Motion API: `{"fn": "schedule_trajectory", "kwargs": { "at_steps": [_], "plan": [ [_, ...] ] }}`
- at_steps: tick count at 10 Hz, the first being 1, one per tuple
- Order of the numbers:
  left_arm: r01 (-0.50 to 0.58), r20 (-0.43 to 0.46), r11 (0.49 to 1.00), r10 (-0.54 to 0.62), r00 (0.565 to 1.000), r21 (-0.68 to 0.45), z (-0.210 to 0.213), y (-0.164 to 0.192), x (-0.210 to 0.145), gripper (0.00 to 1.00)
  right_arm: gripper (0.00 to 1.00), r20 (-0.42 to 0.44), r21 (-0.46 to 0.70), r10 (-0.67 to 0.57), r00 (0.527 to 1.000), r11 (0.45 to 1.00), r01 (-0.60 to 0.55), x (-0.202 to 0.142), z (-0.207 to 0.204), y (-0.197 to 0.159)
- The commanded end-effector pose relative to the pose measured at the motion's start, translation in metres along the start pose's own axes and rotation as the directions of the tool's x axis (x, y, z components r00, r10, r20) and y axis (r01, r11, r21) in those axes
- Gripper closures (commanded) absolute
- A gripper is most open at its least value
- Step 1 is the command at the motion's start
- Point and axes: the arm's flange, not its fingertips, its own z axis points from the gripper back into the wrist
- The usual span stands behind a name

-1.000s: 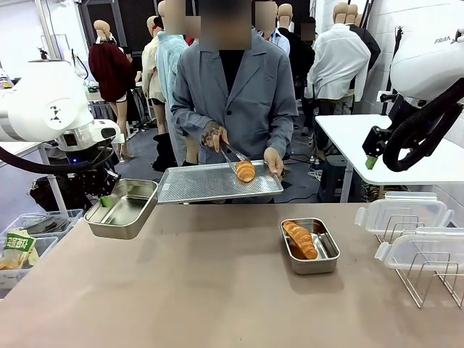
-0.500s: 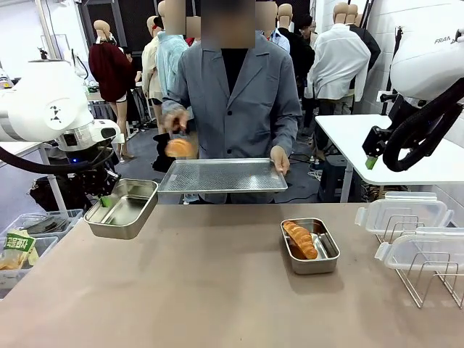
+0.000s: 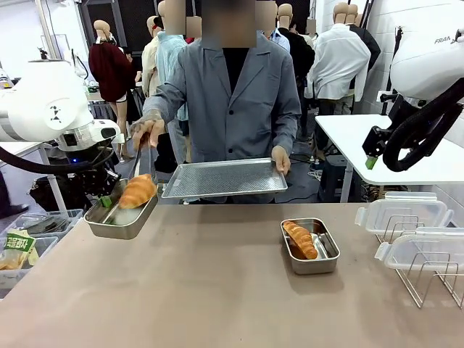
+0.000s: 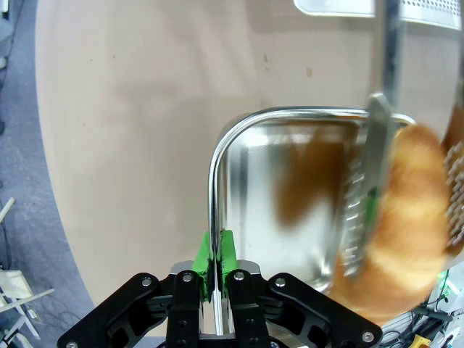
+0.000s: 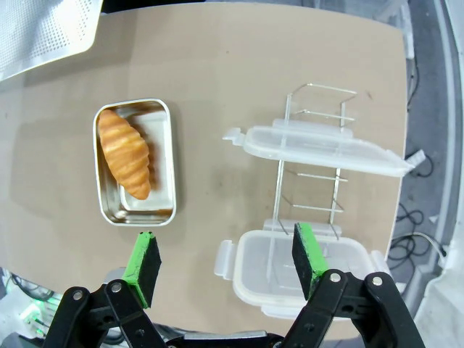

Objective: Place the bread in airtight containers.
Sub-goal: Once an object is inside an Airtight Container , place the container in the center of the table.

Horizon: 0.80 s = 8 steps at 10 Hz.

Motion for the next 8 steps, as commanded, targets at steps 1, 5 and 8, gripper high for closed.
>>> {"fn": "schedule_trajectory", "kwargs": {
  "at_steps": [1, 5, 8],
  "plan": [
    [0.003, 0.008, 1.000, -0.003, 1.000, 0.008, 0.0032, 0.0015, -0.0001, 1.00, 0.09, 0.014, 0.011, -0.005, 1.000, 1.000, 0.005, -0.0010, -0.0032, 0.0015],
    [0.003, 0.008, 1.000, -0.003, 1.000, 0.008, 0.0032, 0.0015, -0.0001, 1.00, 0.09, 0.014, 0.011, -0.005, 1.000, 1.000, 0.005, -0.0010, -0.0032, 0.0015],
    [0.003, 0.008, 1.000, -0.003, 1.000, 0.008, 0.0032, 0.0015, -0.0001, 1.00, 0.09, 0.014, 0.011, -0.005, 1.000, 1.000, 0.005, -0.0010, -0.0032, 0.0015]
  ]
}}
